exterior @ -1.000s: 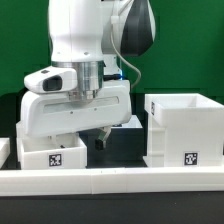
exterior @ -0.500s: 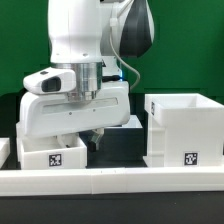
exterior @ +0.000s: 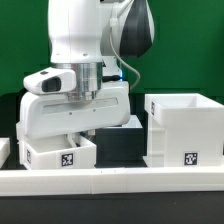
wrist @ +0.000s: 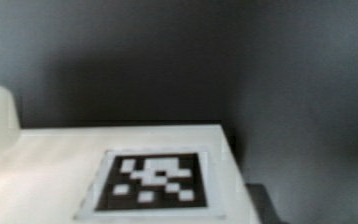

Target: Assemble drawer

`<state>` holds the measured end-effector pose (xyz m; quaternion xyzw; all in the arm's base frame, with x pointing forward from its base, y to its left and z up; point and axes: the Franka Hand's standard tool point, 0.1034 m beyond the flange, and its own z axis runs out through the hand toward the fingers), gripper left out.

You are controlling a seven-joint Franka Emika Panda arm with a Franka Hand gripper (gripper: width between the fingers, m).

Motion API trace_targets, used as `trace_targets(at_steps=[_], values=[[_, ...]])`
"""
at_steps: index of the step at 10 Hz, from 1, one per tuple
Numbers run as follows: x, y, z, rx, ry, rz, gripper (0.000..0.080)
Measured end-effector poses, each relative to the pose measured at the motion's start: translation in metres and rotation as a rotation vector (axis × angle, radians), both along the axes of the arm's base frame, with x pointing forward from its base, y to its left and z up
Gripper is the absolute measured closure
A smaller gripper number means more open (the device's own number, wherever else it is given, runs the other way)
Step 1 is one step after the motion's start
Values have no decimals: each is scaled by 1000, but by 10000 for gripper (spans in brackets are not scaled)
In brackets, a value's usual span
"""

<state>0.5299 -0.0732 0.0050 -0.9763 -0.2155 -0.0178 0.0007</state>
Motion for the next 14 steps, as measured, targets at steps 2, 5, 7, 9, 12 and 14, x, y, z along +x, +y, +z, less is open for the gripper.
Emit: trace_targets(at_steps=[2,5,7,9,12,14], values=[[0,0,0,0,0,0,758],[1,20,13,-12,31,104,758],[4,29,22,-9,67,212,758],[2,27,19,-10,72,237,758],[-2,29,15,-16,75,521,758],[-2,36,17,-29,81,757,758]])
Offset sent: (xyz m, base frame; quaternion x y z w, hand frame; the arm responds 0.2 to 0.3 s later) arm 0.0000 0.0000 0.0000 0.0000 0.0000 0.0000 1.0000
